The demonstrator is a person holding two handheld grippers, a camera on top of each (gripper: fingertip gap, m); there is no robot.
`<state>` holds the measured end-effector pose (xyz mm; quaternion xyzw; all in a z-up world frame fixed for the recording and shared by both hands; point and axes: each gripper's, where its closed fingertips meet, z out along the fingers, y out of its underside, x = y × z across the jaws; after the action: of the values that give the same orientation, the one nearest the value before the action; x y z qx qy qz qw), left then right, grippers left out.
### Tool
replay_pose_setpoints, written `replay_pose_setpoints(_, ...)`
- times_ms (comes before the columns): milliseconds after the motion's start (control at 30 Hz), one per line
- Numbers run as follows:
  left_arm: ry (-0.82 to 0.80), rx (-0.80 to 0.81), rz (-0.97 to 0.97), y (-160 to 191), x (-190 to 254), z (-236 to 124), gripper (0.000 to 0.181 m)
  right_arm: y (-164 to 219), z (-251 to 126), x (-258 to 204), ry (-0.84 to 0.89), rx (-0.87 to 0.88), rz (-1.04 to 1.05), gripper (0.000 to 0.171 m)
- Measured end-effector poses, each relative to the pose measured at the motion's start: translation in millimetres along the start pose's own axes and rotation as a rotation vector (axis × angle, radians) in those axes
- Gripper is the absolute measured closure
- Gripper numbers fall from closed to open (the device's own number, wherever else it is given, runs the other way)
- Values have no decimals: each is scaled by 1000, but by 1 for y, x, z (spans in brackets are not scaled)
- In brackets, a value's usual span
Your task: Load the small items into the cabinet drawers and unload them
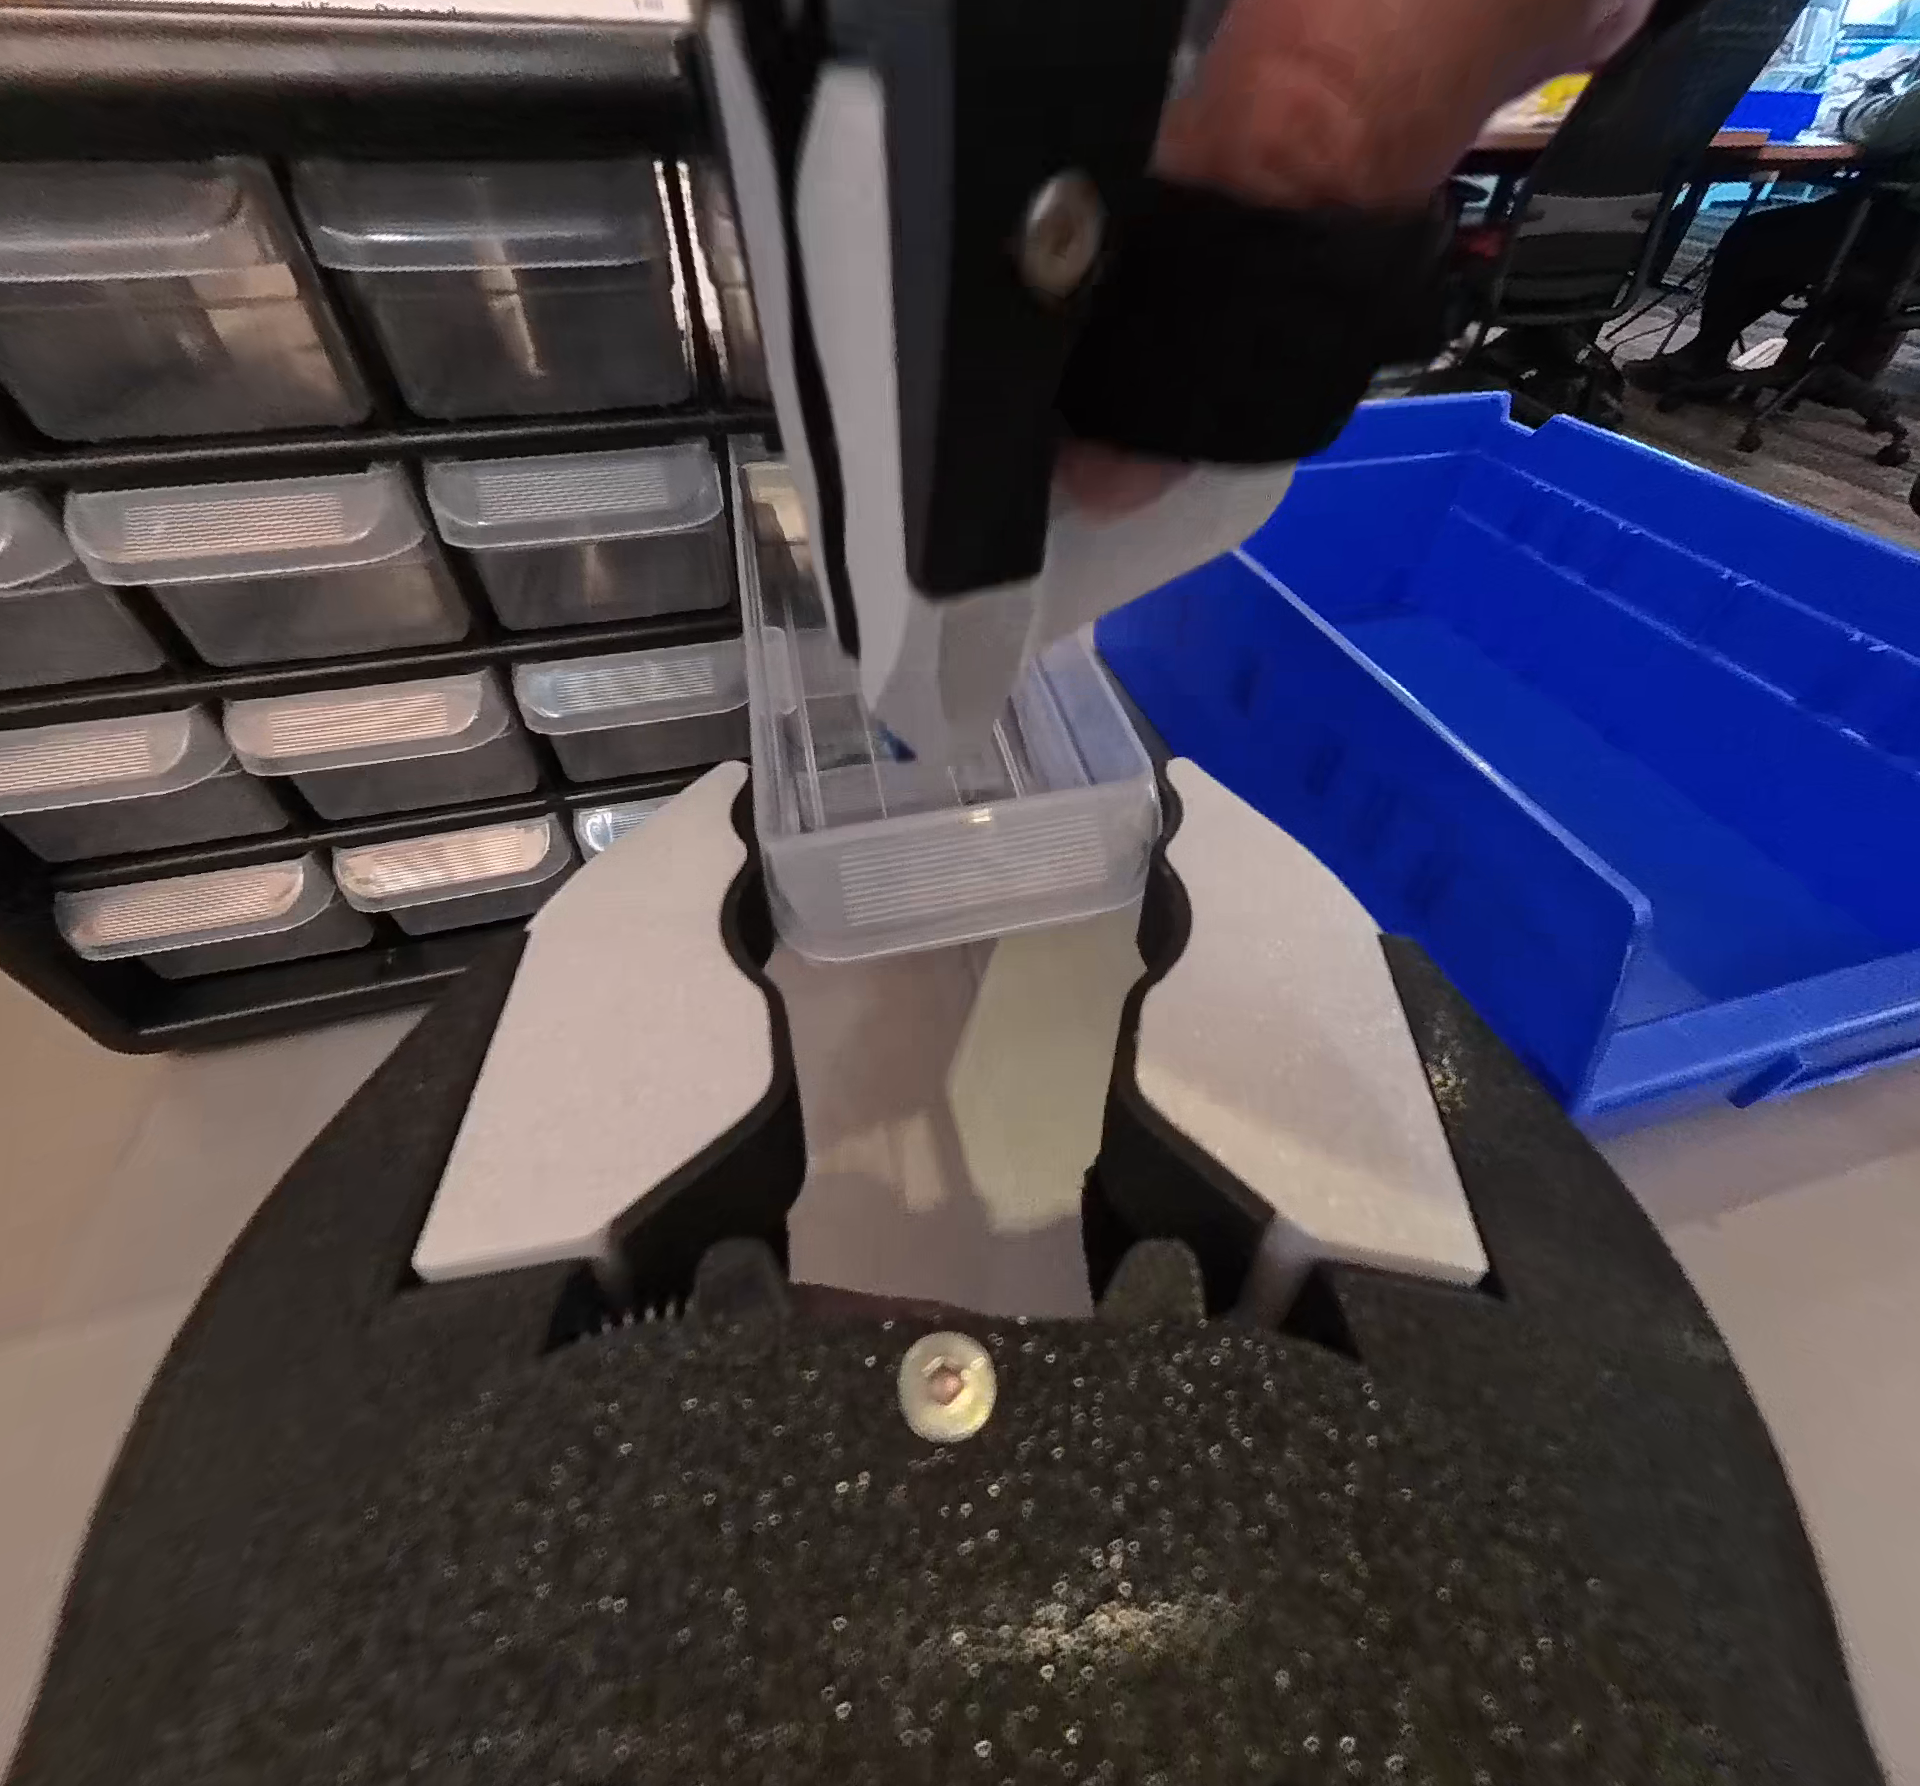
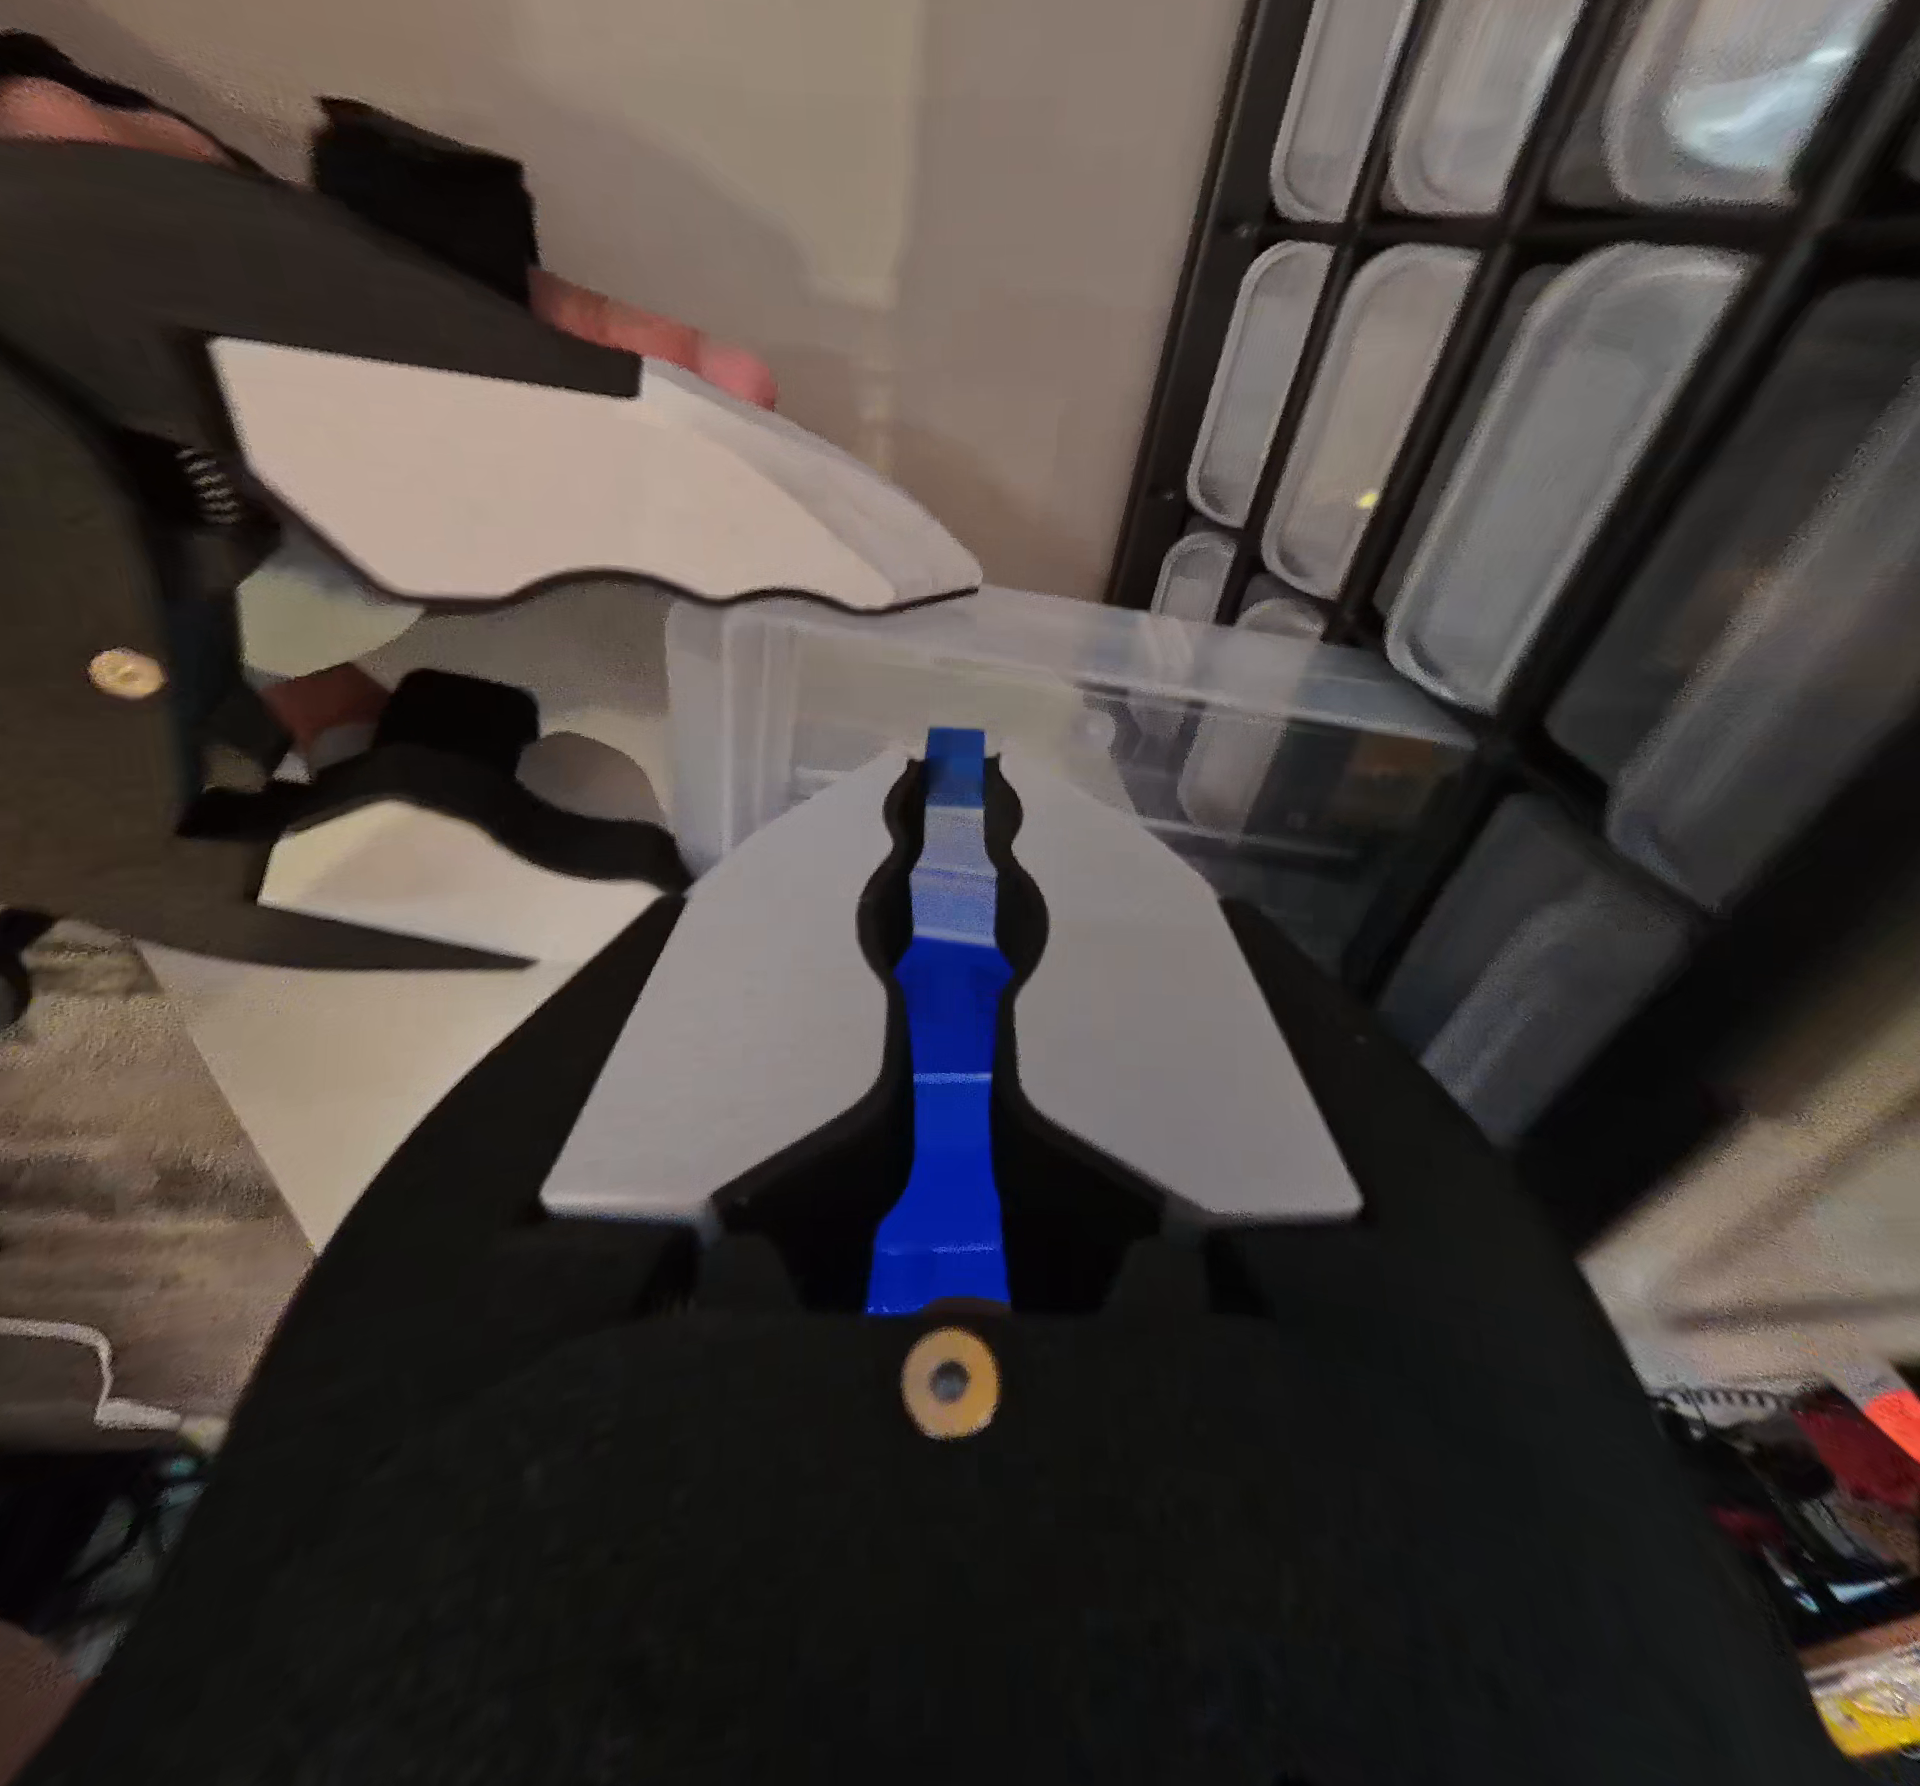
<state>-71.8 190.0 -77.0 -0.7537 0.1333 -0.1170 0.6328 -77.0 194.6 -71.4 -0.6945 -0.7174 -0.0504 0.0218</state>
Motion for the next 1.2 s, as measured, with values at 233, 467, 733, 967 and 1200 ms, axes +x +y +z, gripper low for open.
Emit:
replay_pose_setpoints(233, 5, 1, -7, 0, -1, 0, 112, 46, -68, -5, 154, 195, 144, 161)
replay_pose_setpoints(467, 14, 7, -17, -2, -1, -1, 112, 182, -22, 4, 122, 112, 515, 161)
replay_pose_setpoints(733, 14, 14, -4, -2, -1, -1, 113, 241, 102, -3, -55, 3, 720, 161)
replay_pose_setpoints(967, 10, 17, 2, -3, -1, 0, 113, 249, 130, 1, -40, -102, 691, 161)
replay_pose_setpoints(1200, 12, 16, 3, -2, -1, 1, 113, 254, 129, 7, 7, -136, 710, 153)
